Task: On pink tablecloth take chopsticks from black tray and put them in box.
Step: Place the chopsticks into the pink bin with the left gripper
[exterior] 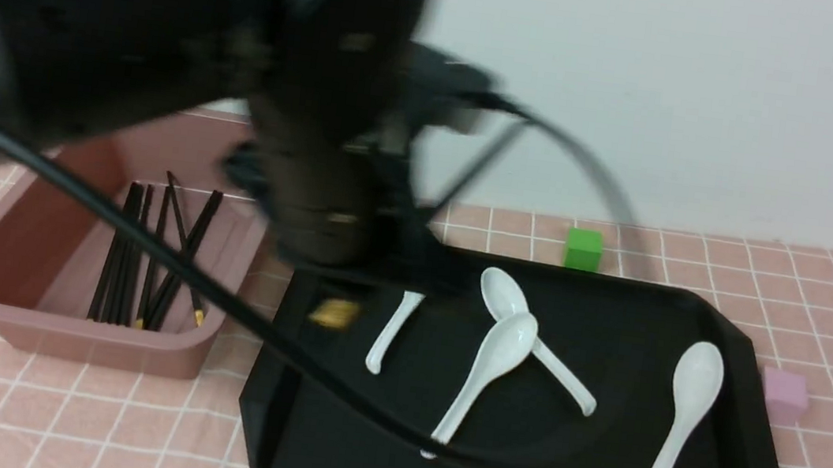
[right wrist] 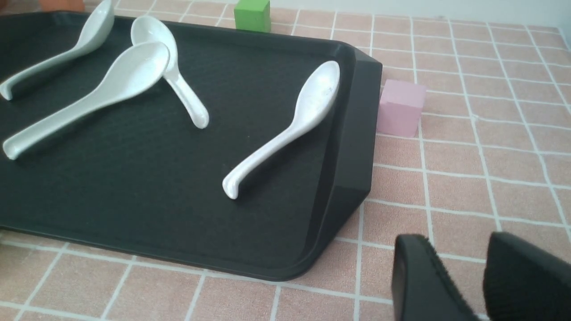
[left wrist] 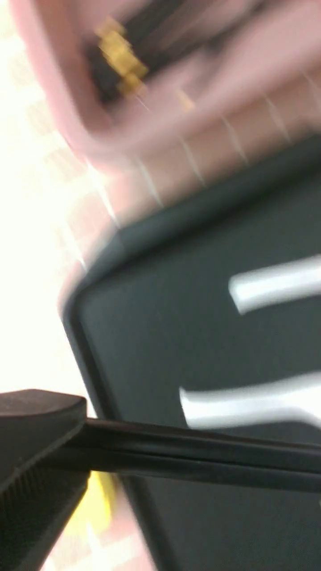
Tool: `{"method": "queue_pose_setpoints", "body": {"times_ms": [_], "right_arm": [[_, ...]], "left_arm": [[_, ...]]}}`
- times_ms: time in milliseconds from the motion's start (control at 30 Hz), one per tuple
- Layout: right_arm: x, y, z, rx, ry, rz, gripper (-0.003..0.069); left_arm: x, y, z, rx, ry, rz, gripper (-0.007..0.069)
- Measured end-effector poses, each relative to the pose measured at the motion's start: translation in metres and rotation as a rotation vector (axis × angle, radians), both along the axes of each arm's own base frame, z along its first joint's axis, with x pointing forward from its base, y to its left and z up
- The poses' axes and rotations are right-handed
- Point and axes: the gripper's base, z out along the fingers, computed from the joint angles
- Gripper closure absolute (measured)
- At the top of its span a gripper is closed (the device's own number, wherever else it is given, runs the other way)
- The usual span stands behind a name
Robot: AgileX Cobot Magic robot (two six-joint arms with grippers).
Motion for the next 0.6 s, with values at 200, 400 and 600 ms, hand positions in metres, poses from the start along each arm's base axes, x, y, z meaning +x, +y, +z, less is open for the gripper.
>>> {"method": "queue_pose_setpoints", "body": {"times_ms": [200,400,600], "right_arm": [[0.0,0.0,0.0,0.0,0.0,0.0,0.0419],[0.0,0.0,0.0,0.0,0.0,0.0,0.0419],[0.0,0.0,0.0,0.0,0.0,0.0,0.0419]], "left_arm": [[0.038,0.083,-0.032,0.016,0.001,0.248,0.0504],[0.075,0.137,-0.054,-0.004,-0.032,0.415,0.0504],[0.094,0.16,-0.083,0.013,0.011,0.481,0.0504]]}}
